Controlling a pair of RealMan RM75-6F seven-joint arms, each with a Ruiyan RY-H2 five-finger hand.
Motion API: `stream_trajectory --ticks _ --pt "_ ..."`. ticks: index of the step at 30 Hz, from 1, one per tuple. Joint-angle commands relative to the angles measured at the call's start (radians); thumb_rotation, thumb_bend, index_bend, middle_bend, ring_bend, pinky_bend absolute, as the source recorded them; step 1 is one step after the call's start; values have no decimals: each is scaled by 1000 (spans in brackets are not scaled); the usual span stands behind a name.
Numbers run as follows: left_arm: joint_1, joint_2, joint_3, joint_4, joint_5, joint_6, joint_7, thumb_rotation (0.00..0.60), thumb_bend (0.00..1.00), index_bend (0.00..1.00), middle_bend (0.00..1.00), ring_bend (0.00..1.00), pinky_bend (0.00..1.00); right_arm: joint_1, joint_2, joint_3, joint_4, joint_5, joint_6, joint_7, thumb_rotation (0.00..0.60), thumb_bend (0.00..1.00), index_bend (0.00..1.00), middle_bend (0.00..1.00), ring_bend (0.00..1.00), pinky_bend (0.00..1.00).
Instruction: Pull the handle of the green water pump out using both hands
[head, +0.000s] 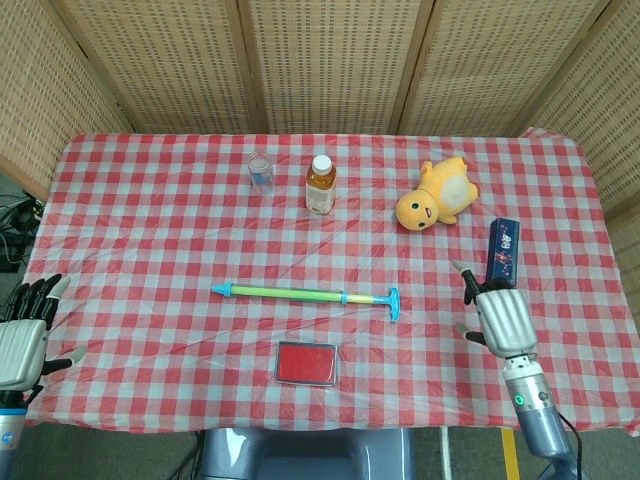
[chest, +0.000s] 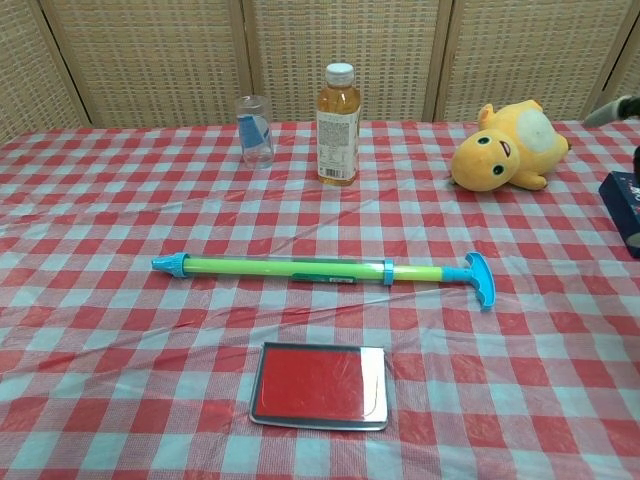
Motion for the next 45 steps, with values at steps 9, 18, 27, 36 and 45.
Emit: stream_trajectory --ticks 9,18,27,36,45 --pt "-6 4 -5 9 -15 -17 -24 600 95 0 0 0 0 166 -147 71 -4 300 -195 -262 600 386 395 1000 991 717" --pt "-16 7 -10 24 -40 -51 -57 600 95 0 0 0 0 235 -245 68 36 429 -213 -367 600 463 424 1000 1000 721" --pt "-23 8 -6 28 -40 -67 -64 600 96 0 0 0 0 287 -328 64 85 517 -194 -440 600 489 452 1000 1000 721" --pt "-24 10 -9 26 -47 -68 -66 600 96 0 0 0 0 314 -364 58 152 559 -201 -426 600 501 471 1000 1000 721" --pt "-28 9 -11 30 -57 -76 -67 600 97 0 0 0 0 338 -401 51 200 583 -210 -419 600 501 477 1000 1000 721"
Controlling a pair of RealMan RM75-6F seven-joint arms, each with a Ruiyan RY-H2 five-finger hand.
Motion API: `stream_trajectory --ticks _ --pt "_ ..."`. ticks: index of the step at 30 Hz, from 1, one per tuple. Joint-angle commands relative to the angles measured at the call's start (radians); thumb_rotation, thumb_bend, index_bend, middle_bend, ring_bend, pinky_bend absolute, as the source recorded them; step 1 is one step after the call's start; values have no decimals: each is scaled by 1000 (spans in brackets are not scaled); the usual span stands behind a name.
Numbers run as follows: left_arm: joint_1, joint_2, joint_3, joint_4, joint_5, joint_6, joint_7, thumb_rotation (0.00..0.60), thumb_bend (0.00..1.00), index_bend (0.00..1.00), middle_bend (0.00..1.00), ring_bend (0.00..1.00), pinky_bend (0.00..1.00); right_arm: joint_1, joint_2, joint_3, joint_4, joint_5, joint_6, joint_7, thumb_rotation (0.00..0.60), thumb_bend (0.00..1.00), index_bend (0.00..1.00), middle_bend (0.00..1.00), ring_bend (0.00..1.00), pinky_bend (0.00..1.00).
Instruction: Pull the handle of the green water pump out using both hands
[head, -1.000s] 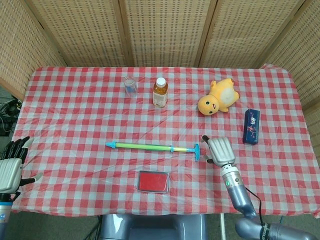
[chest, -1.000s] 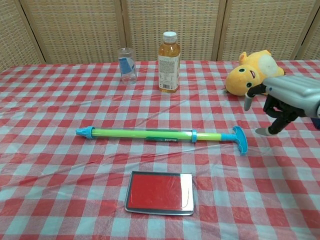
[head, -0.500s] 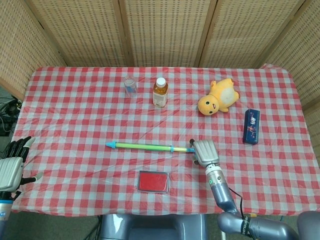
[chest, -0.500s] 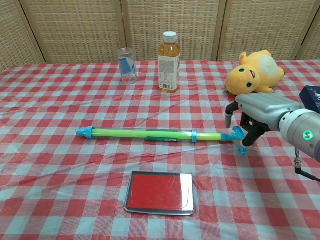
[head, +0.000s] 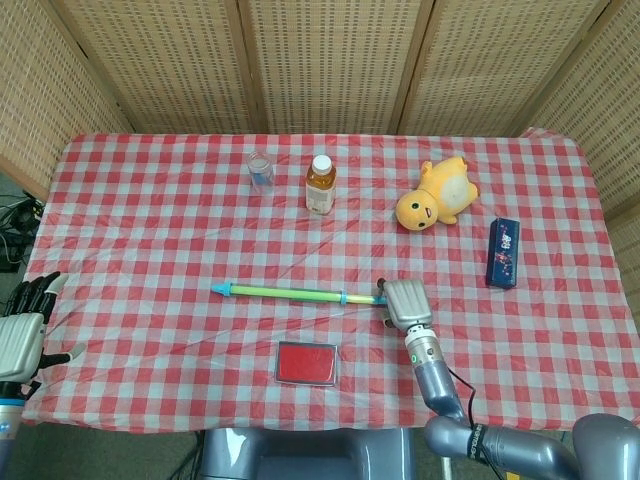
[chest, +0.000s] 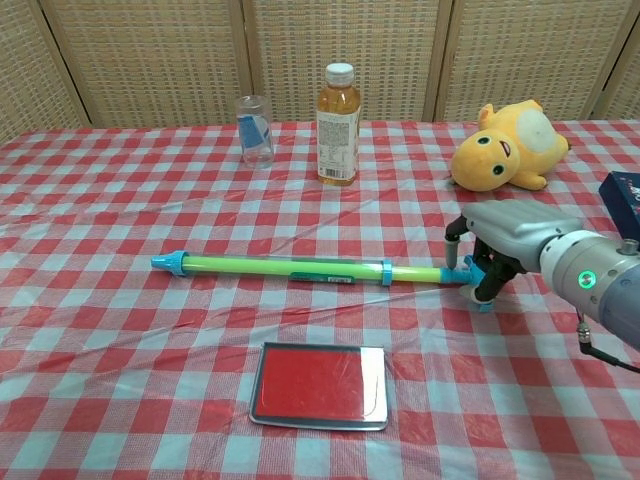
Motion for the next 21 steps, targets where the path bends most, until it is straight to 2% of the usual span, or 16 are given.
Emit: stream_trajectory --ticks 1,12,21 --pt "-2 0 -1 2 -3 -4 -1 600 97 0 0 0 0 9 -15 -2 18 11 -2 -2 600 501 478 1000 1000 721" --pt "-5 1 -3 7 -13 -12 -11 600 97 0 0 0 0 32 -43 -2 71 32 -3 -2 600 502 525 1000 1000 721" --pt "-9 -3 -3 9 -20 -21 -2 600 98 0 0 0 0 28 -38 -7 84 31 2 23 600 503 687 1000 1000 724"
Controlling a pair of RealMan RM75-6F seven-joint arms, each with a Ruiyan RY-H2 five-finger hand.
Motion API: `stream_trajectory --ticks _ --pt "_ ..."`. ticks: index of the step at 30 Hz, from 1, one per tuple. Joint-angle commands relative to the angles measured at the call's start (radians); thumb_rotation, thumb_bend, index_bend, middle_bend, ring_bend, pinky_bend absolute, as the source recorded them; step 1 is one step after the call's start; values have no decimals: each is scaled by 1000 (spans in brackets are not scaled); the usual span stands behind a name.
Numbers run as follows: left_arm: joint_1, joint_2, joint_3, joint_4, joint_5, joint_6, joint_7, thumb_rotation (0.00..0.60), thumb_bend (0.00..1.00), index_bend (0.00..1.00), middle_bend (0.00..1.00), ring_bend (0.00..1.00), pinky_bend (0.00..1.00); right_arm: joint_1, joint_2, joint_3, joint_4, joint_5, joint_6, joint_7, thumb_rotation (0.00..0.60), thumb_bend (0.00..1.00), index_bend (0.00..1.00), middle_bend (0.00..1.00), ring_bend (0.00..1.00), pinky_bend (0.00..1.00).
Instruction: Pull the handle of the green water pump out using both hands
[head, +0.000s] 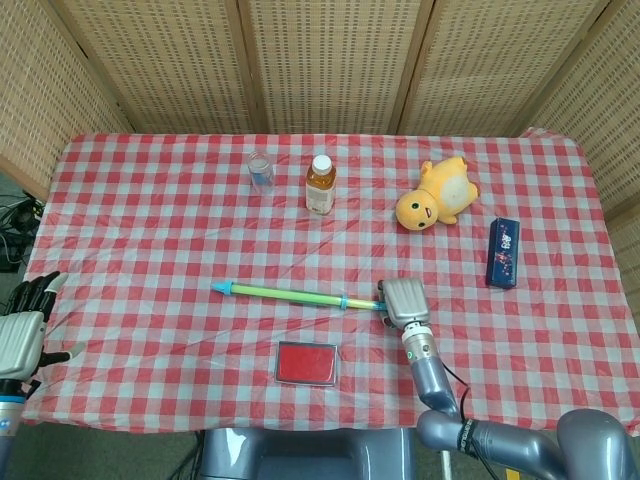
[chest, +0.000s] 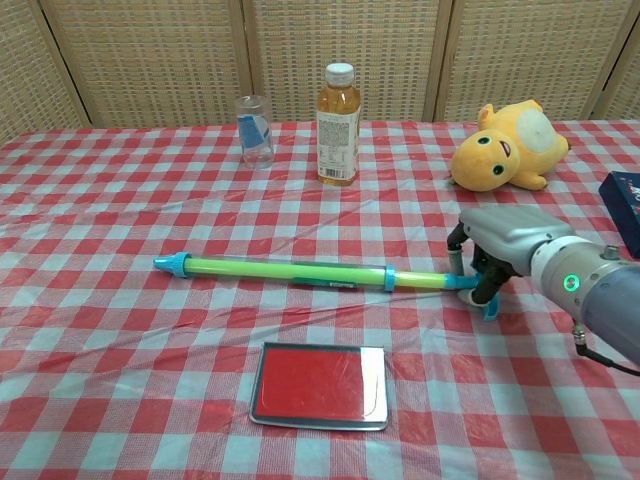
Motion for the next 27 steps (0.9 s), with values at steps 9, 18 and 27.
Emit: stream_trajectory --ticks 9,18,27 --pt "-9 1 -1 -17 -8 -13 18 600 99 0 0 0 0 1 64 23 -64 14 1 17 600 506 757 1000 1000 732" --pt "-78 57 -53 -103 -64 -95 69 600 122 12 0 0 0 39 152 97 -182 94 10 -27 600 523 792 1000 1000 737" --pt "-193 90 -129 -184 -171 -213 152 600 250 144 0 0 0 88 205 139 -226 198 2 -55 600 537 802 1000 1000 740"
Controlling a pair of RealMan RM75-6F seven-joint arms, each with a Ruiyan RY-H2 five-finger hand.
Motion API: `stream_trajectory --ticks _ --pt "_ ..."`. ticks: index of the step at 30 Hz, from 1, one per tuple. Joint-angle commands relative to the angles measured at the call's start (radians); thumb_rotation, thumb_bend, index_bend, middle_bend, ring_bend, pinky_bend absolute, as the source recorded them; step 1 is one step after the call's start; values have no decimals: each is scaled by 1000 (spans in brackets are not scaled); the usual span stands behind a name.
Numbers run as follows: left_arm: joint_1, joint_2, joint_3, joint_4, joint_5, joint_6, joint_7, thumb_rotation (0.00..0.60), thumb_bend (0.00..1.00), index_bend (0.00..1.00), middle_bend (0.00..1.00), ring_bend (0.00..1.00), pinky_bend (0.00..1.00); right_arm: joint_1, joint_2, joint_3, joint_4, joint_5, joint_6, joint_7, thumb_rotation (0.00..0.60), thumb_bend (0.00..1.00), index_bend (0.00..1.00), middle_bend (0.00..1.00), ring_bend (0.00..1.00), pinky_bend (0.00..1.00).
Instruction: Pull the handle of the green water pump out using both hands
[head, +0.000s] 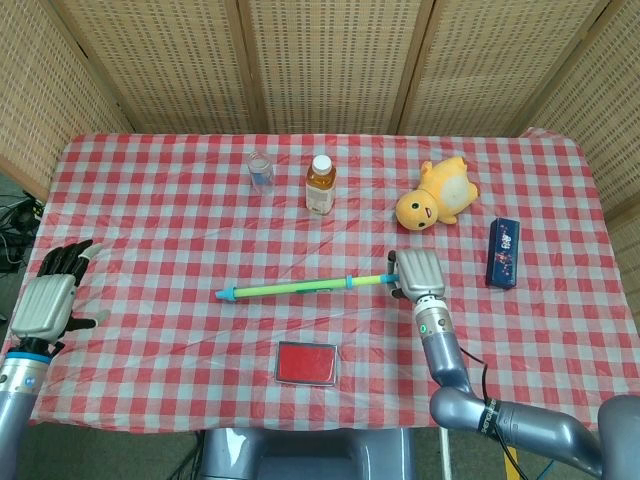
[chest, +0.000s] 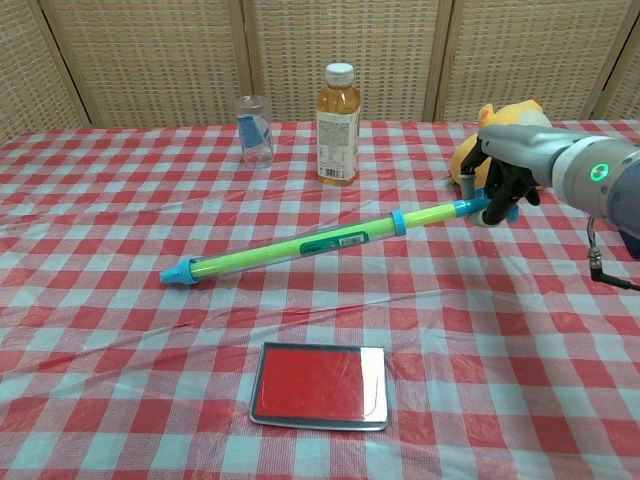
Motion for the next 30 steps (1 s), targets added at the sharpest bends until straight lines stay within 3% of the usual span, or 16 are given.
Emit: stream_trajectory --ticks 1,7,14,24,30 --pt "-34 3 -21 -15 -31 -33 25 600 251 152 0 0 0 13 14 11 -7 21 -3 -3 600 538 803 1000 1000 740" --pt "-151 -42 -68 -19 -136 -142 97 600 253 212 0 0 0 44 34 35 3 94 4 -6 600 542 808 1000 1000 740" --pt "-246 -109 -91 -8 -237 -192 167 600 278 309 0 0 0 76 35 51 4 144 46 -18 600 544 811 1000 1000 740" --pt "-413 -222 -149 54 -394 -226 274 600 307 331 0 0 0 105 65 65 -49 204 102 -46 600 544 812 1000 1000 740" --pt "-479 -264 -155 91 -471 -222 329 600 307 330 0 0 0 106 79 58 -64 223 105 -34 600 544 812 1000 1000 740"
